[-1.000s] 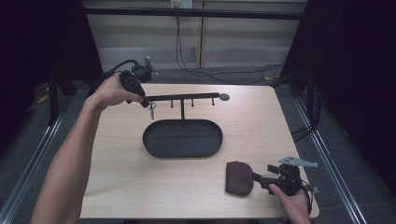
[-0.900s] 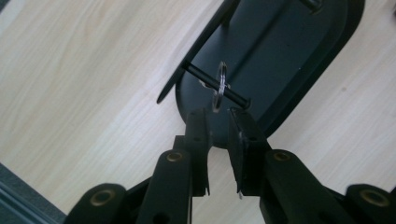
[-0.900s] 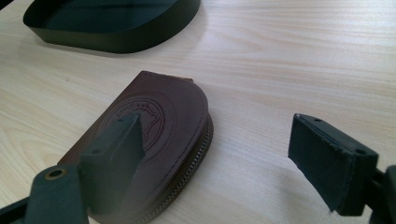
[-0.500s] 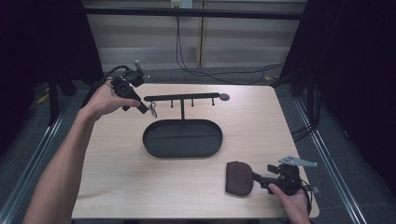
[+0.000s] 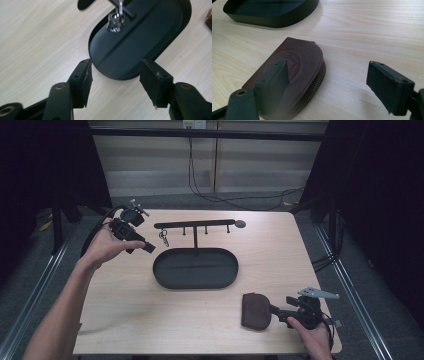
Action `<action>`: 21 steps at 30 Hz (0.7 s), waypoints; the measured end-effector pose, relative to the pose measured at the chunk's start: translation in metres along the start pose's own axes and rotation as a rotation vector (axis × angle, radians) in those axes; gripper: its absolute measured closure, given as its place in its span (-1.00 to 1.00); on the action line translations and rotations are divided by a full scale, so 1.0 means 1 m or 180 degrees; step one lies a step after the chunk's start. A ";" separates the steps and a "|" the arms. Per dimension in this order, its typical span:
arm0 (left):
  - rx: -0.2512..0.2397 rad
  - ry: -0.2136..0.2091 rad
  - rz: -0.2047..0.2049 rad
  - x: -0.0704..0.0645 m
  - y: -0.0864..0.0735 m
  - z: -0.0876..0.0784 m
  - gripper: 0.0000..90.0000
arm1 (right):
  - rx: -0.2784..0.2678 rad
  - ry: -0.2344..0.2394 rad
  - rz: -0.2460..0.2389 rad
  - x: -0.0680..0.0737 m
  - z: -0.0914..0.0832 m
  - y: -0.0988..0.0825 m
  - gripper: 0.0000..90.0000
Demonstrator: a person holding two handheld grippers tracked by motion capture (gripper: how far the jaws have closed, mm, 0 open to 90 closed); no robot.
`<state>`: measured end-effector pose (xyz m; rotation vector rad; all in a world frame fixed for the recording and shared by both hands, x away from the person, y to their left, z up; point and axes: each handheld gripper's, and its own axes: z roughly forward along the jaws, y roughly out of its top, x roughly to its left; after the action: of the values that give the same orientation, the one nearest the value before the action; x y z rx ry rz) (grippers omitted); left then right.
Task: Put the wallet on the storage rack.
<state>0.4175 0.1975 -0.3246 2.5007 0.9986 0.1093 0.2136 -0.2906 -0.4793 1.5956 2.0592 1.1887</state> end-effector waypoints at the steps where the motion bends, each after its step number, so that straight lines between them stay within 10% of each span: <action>1: -0.0025 -0.0014 -0.0018 0.000 -0.003 0.000 -0.09 | -0.0001 -0.0002 0.0008 0.000 0.000 0.000 -0.61; 21: -0.0563 -0.0098 -0.0278 -0.008 -0.088 0.001 -0.09 | -0.0004 -0.0010 0.0019 0.000 0.000 0.000 -0.62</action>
<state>0.3564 0.2483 -0.3622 2.2894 1.0369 0.1263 0.2136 -0.2903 -0.4792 1.6033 2.0527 1.1887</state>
